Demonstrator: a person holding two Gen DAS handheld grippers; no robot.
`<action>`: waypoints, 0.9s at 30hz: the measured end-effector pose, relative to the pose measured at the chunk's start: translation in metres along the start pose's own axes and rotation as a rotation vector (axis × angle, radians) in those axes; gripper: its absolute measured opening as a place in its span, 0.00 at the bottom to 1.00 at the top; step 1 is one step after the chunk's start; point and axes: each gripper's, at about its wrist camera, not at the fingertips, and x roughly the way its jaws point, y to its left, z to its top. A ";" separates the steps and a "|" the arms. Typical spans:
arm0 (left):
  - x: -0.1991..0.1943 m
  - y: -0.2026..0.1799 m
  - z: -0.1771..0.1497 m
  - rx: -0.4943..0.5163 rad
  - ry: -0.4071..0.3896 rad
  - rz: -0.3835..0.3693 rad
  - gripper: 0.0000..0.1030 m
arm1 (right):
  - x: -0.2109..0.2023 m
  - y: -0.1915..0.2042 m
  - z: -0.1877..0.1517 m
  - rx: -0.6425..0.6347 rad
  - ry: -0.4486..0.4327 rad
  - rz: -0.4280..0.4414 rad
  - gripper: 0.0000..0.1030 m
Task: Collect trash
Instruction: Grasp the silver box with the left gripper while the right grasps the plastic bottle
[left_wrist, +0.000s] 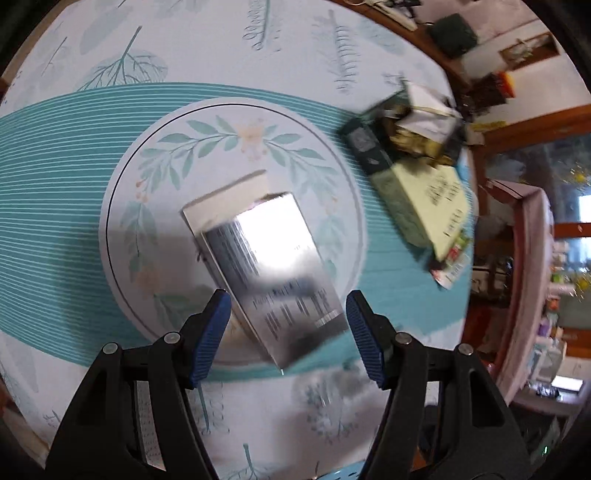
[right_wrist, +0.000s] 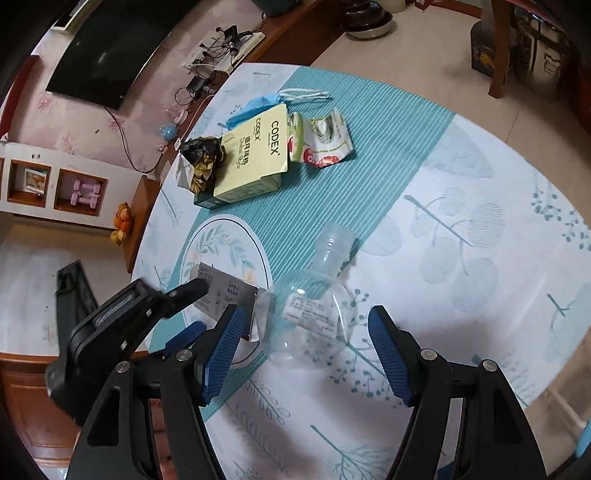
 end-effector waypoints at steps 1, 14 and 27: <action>0.006 -0.001 0.003 -0.007 0.001 0.022 0.60 | 0.002 0.000 0.000 -0.001 0.002 -0.003 0.69; 0.032 -0.028 0.020 0.008 0.020 0.094 0.67 | 0.031 -0.003 0.006 0.038 0.053 -0.020 0.69; 0.032 -0.035 0.013 0.087 0.107 0.046 0.63 | 0.051 0.002 0.008 0.045 0.087 -0.032 0.69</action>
